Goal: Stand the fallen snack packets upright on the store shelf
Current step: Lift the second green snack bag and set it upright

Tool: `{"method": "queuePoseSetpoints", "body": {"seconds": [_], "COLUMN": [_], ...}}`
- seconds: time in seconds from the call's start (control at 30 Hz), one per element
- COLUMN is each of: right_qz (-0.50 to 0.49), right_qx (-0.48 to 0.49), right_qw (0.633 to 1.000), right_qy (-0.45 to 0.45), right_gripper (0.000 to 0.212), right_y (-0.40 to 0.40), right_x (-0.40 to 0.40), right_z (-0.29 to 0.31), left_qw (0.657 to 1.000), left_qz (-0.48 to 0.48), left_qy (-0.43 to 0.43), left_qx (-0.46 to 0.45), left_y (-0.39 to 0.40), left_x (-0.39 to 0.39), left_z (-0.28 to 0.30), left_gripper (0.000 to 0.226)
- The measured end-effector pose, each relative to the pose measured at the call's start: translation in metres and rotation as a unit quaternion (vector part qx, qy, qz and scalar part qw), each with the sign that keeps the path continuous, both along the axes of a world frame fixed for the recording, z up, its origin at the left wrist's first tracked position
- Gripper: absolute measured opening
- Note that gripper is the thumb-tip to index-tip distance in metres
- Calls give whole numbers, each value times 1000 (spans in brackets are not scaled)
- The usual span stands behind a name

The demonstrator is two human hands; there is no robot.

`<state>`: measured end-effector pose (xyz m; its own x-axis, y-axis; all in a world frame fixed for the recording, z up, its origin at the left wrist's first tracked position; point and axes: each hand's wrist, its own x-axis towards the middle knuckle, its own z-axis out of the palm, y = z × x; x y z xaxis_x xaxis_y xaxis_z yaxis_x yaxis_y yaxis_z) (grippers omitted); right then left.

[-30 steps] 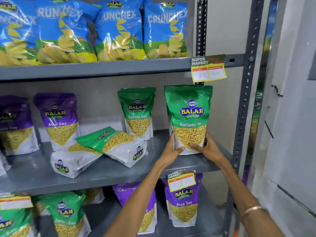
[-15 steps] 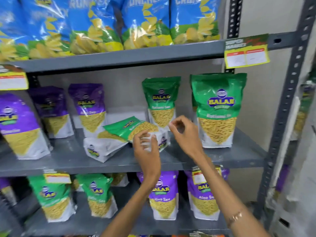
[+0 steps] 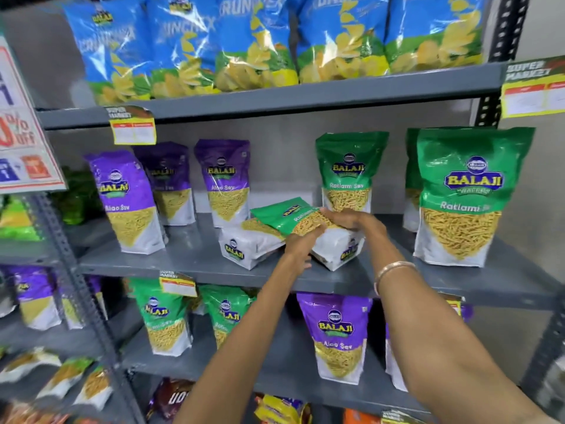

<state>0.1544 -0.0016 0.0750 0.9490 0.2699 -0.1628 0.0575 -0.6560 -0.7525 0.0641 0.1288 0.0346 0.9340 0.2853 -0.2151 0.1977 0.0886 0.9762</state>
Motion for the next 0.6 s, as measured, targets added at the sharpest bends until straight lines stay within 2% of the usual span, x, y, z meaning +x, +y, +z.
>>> {"method": "queuePoseSetpoints", "body": {"seconds": [0.1, 0.23, 0.33, 0.4, 0.47, 0.53, 0.6], "right_qz": [29, 40, -4, -18, -29, -39, -45], "right_qx": [54, 123, 185, 247, 298, 332, 359], "right_qw": [996, 992, 976, 954, 930, 906, 885], "right_qy": [62, -4, -111, -165, -212, -260, -293], "right_gripper": [73, 73, 73, 66, 70, 80, 79], "right_y": [-12, -26, -32, -32, -30, -28, -28], "right_x": [-13, -36, -75, -104, -139, -174, -204], "right_z": [-3, -19, -37, -48, -53, -51, -44], "left_qw": [999, 989, 972, 963, 951, 936, 925], "left_qz": [-16, -17, -35, -34, -39, -66, -101], "left_qy": [-27, -147, -232, -265, -303, -341, -360], "left_qx": [-18, -14, 3, 28, 46, 63, 67], "left_y": [4, 14, 15, 14, 17, 22, 24], "left_x": [-4, -15, -40, -64, -88, -107, -127], "left_z": [-6, -22, -25, -25, -23, -17, -6], "left_gripper": [59, 17, 23, 40, 55, 55, 57]}}
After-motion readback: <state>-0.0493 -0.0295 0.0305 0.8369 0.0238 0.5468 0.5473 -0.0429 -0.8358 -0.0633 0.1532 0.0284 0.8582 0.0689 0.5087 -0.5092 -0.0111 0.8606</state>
